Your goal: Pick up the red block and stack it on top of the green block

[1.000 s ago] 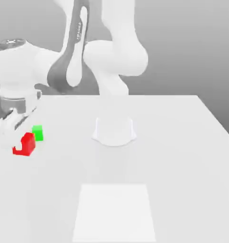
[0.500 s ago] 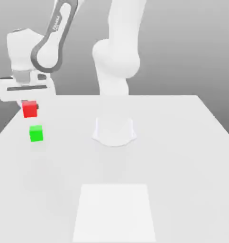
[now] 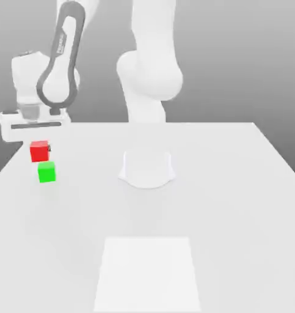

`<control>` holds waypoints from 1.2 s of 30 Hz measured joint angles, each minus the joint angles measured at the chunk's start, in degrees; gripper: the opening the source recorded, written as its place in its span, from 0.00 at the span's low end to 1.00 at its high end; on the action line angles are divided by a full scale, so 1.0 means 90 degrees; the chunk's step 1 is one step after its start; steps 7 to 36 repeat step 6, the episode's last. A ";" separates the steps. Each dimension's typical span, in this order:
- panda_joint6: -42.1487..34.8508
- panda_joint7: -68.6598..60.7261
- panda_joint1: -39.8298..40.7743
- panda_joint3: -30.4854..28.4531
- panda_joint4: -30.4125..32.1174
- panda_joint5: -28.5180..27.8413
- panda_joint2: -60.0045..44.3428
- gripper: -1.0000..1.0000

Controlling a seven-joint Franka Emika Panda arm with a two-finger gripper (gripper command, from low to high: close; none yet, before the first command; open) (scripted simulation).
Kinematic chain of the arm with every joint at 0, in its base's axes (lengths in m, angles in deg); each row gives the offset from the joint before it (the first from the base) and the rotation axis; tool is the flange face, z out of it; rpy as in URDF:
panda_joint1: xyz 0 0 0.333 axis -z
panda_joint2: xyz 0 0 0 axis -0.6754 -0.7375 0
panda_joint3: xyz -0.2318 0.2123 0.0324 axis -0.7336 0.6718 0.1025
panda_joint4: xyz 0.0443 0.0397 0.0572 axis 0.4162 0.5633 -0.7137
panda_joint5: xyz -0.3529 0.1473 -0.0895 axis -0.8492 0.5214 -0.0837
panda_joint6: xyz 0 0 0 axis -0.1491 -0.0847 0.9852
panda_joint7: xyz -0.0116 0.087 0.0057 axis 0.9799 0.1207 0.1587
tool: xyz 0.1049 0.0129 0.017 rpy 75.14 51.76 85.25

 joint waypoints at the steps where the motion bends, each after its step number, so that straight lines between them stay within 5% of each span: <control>1: 0.0077 -0.0082 -0.0051 -0.0014 0.0000 0.0118 -0.0090 0.00; 5: 0.0377 -0.0489 -0.0228 -0.0008 0.0001 0.0693 -0.0455 0.00; 6: 0.0450 -0.0611 -0.0230 0.0039 0.0000 0.0862 -0.0547 1.00; 36: 0.0450 -0.0611 -0.0230 0.0039 0.0000 0.0862 -0.0547 1.00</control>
